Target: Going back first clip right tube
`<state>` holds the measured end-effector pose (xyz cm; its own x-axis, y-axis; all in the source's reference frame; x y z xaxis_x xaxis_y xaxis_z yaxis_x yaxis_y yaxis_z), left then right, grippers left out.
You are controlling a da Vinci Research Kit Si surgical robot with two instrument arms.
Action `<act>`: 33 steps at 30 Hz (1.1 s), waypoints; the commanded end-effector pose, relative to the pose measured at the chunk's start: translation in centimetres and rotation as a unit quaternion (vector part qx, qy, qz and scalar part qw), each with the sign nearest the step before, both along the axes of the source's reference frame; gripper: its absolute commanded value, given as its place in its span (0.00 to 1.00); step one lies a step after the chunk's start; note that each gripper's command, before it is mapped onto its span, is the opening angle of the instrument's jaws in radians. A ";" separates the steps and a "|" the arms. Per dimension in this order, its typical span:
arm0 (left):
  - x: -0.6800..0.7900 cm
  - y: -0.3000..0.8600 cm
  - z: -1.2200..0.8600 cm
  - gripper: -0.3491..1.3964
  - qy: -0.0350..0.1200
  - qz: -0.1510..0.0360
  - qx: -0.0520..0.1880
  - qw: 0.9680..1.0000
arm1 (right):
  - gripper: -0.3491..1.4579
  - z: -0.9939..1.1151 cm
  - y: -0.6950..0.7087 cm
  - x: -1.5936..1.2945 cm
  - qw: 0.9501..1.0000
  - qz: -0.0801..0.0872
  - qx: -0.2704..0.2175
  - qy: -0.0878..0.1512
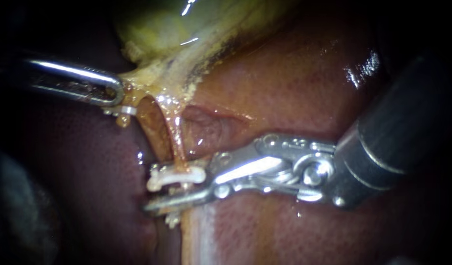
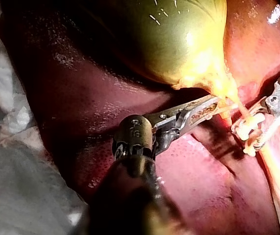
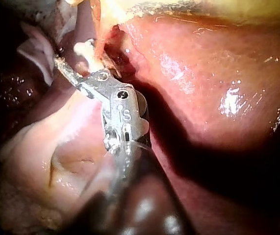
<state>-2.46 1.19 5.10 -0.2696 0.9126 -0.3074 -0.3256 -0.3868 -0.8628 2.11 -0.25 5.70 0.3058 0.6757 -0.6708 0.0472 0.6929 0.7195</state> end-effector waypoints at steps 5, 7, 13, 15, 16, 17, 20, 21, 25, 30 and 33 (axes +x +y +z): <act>0.00 0.00 0.00 0.00 0.000 0.000 0.000 1.000 | 0.47 -0.02 0.04 -0.26 0.997 -0.017 -0.077 -0.006; 0.00 0.00 0.00 0.00 0.000 0.000 0.000 1.000 | 0.47 -0.05 0.06 -0.37 0.995 -0.019 -0.095 -0.007; 0.00 0.00 0.00 0.00 0.000 0.000 0.000 1.000 | 0.47 -0.32 0.29 -0.85 0.990 -0.016 -0.138 0.002; 0.00 0.00 0.00 0.00 0.000 0.000 0.000 1.000 | 0.47 -0.42 0.39 -1.04 0.988 -0.016 -0.156 0.003; 0.00 0.00 0.00 0.00 0.000 0.000 0.000 1.000 | 0.47 -0.46 0.42 -1.12 0.987 -0.018 -0.161 0.001; 0.00 0.00 0.00 0.00 0.000 0.000 0.000 1.000 | 0.47 -0.49 0.45 -1.19 0.986 -0.022 -0.167 -0.004; 0.00 -0.01 0.01 0.00 0.000 0.000 0.000 1.000 | 0.47 -0.56 0.49 -1.40 0.981 -0.046 -0.186 -0.025; 0.00 -0.01 0.01 0.00 0.000 0.000 0.000 1.000 | 0.47 -0.58 0.50 -1.46 0.980 -0.054 -0.188 -0.035; -0.02 -0.01 0.04 0.00 0.001 0.000 -0.001 1.000 | 0.47 -0.59 0.48 -1.64 0.978 -0.059 -0.198 -0.040; -0.06 -0.02 0.09 0.00 0.001 -0.001 -0.002 1.000 | 0.47 -0.59 0.47 -1.75 0.976 -0.059 -0.204 -0.039; -0.12 -0.03 0.15 0.00 0.003 -0.003 -0.004 1.000 | 0.47 -0.60 0.46 -1.78 0.976 -0.060 -0.205 -0.039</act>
